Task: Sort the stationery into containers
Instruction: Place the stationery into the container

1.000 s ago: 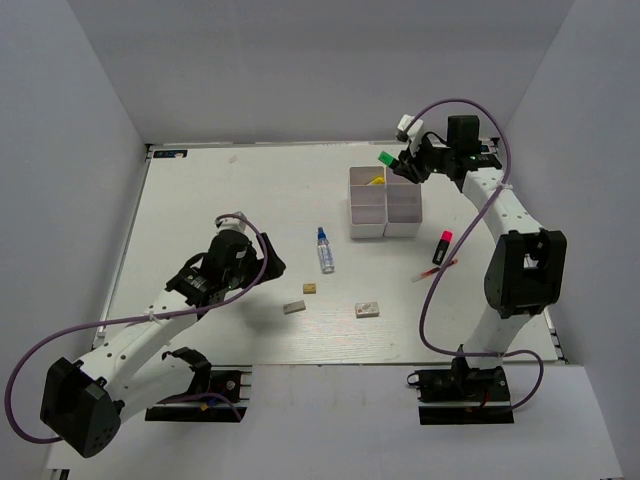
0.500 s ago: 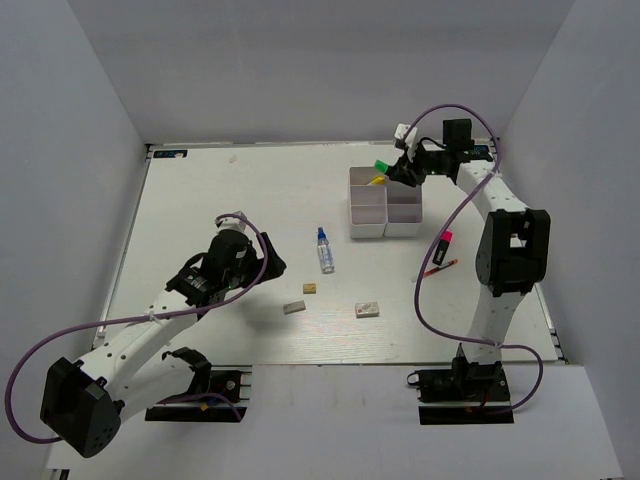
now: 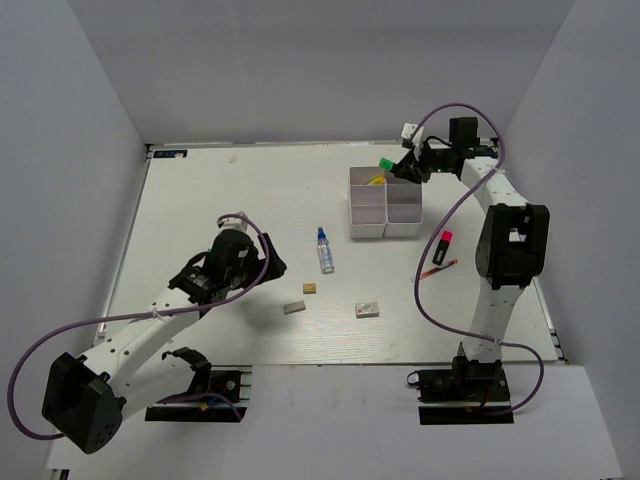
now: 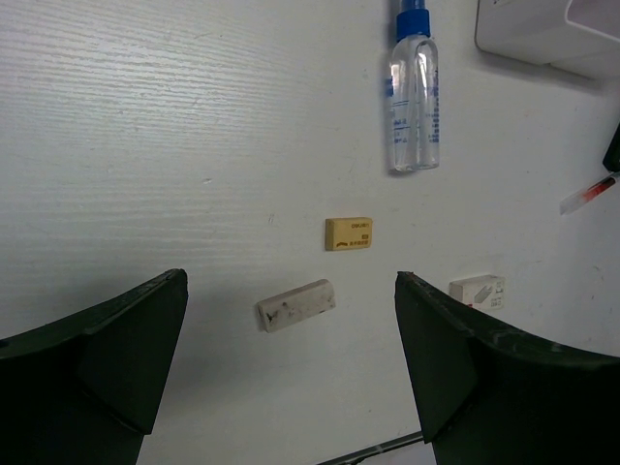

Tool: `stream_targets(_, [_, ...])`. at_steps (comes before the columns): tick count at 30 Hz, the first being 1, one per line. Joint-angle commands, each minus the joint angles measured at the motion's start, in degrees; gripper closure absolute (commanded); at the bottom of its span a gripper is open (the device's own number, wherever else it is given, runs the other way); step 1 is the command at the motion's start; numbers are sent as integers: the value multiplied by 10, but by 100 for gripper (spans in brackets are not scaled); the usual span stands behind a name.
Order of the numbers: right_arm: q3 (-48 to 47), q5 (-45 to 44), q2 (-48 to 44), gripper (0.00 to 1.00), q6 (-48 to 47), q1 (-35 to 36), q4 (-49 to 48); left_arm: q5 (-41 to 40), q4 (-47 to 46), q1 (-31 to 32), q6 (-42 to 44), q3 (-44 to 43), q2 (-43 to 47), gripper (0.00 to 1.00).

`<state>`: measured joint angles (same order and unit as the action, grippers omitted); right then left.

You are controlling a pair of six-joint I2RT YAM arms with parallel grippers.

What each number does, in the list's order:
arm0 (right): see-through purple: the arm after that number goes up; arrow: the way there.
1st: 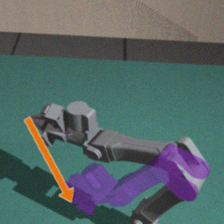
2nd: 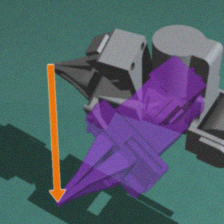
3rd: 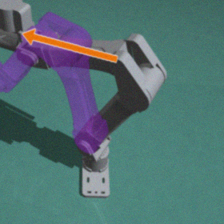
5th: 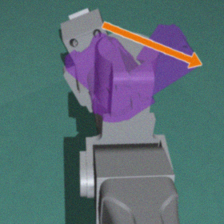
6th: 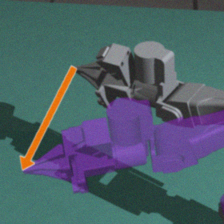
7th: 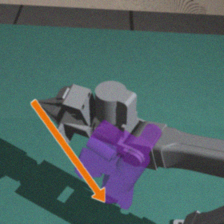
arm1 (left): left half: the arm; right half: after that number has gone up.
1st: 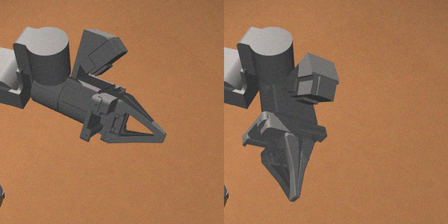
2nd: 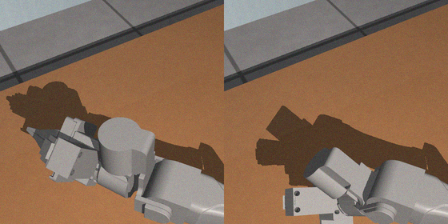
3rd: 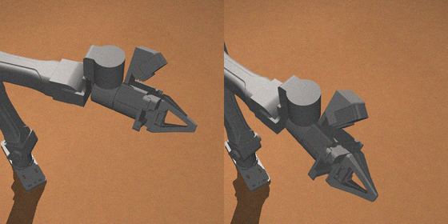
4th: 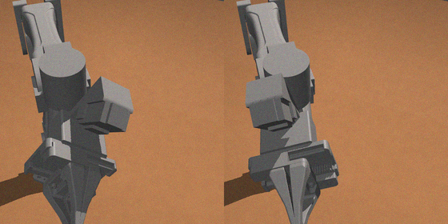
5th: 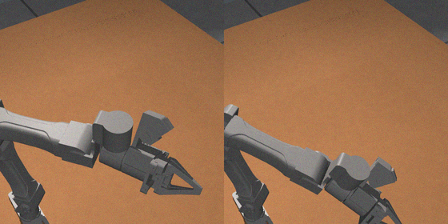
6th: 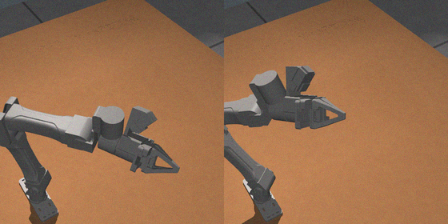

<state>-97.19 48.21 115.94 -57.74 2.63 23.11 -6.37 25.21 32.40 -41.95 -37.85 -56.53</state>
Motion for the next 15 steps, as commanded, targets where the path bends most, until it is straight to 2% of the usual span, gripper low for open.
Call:
stream_targets(1, [-35, 18, 17, 100, -33, -3, 12, 7, -6, -1, 6, -10, -5, 3])
stream_targets(4, [-37, 24, 24, 100, -41, -5, 13, 7, -6, -1, 6, -10, -5, 3])
stream_targets(6, [-40, 29, 24, 95, -42, -6, 16, 7, -6, -1, 6, -10, -5, 3])
stream_targets(8, [-41, 33, 24, 80, -46, -7, 21, 7, -1, -1, 6, -10, -5, 3])
stream_targets(10, [-41, 39, 25, 73, -50, -8, 26, 7, -1, -1, 6, -10, -5, 3])
stream_targets(14, [-33, 52, 5, 40, -51, -12, 30, 7, -1, -1, 6, -15, -5, 3])
stream_targets(15, [-28, 55, -4, 40, -42, -12, 26, 7, -1, -1, 6, -15, -5, 3])
